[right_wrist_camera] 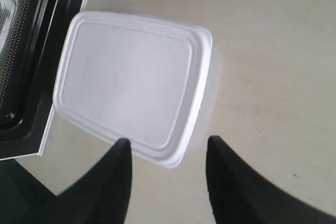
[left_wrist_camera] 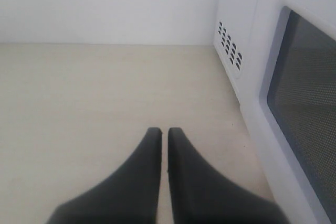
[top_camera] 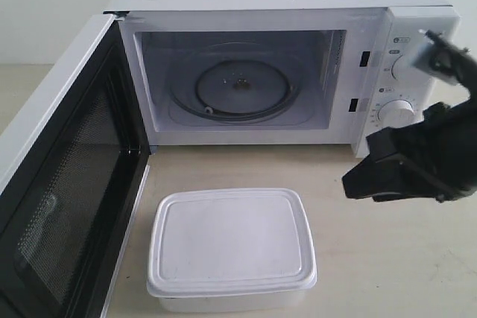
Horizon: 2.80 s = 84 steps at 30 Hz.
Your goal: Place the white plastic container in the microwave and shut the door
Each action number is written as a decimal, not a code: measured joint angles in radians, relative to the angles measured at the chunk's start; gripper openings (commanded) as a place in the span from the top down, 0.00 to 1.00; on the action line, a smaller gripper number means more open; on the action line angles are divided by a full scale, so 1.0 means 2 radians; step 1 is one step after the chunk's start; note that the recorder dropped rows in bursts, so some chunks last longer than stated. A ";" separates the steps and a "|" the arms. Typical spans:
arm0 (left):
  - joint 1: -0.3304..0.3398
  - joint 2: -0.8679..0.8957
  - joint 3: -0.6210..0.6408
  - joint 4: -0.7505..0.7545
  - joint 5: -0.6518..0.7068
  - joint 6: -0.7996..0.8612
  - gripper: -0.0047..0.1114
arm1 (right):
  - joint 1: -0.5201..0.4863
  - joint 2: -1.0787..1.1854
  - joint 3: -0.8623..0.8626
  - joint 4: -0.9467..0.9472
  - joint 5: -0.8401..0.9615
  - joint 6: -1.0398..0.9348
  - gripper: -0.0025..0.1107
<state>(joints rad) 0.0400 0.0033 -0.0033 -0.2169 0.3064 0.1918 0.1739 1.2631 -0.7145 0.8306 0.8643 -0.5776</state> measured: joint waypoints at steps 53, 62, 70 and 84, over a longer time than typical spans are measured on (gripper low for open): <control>0.000 0.000 0.000 0.000 0.000 0.000 0.92 | 0.234 0.205 -0.028 0.056 -0.295 0.047 0.98; 0.000 0.000 0.000 0.000 0.000 0.000 0.92 | 0.193 0.211 -0.017 0.071 -0.298 0.059 0.98; 0.000 0.000 0.000 0.000 0.000 0.000 0.92 | 0.193 0.174 0.030 0.256 -0.275 -0.084 0.98; 0.000 0.000 0.000 0.000 0.000 0.000 0.92 | 0.197 0.229 0.000 0.332 -0.397 -0.183 0.98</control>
<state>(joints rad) 0.0400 0.0033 -0.0033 -0.2169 0.3064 0.1918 0.5685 1.7215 -0.7153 1.4954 0.0710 -0.9428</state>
